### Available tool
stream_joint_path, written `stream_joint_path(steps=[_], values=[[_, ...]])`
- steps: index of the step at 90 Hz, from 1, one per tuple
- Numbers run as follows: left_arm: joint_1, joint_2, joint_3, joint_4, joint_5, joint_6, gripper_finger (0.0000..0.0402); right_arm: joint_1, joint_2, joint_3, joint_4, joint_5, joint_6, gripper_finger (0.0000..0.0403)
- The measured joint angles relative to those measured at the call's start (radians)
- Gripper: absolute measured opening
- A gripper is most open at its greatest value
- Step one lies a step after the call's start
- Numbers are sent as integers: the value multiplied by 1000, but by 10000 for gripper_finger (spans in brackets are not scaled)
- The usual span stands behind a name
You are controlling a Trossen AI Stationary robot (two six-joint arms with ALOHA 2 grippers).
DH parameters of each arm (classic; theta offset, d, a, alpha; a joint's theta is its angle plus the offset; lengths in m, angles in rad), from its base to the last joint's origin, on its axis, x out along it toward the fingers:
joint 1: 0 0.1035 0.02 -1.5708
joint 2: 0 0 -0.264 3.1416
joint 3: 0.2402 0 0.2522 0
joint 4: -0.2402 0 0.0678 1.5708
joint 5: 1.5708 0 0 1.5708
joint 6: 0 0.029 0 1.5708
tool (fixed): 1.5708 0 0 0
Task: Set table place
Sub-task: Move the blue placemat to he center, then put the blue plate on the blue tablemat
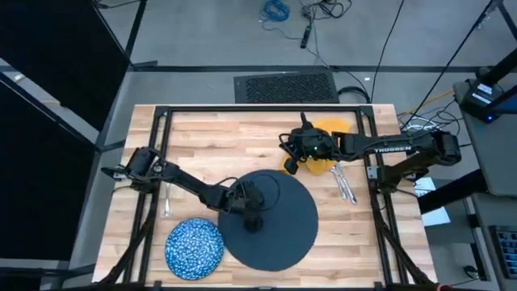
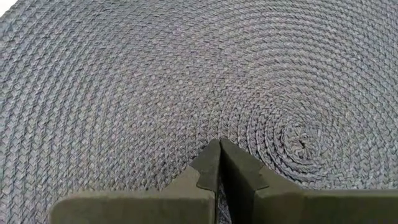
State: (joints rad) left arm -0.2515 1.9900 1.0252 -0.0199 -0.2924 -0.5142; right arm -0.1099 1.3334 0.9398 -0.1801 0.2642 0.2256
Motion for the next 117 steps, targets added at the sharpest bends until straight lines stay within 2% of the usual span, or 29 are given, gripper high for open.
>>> stream_joint_path(steps=[24,49,69,94,102,117], values=[[54,-2,0,-31,0,23,0,0,0,0,-51,0,-1,0],[36,-26,4,-62,16,-3,0,-8,0,0,-92,0,-15,0],[29,-121,18,-134,54,2,0,-28,0,0,-84,0,-28,0],[36,-291,30,-174,21,69,0,-34,0,0,-78,0,-44,0],[43,-342,31,-295,8,65,0,-34,0,0,-89,0,-42,0],[46,-399,32,-663,27,-110,0,-1,0,0,-182,3,-25,0]])
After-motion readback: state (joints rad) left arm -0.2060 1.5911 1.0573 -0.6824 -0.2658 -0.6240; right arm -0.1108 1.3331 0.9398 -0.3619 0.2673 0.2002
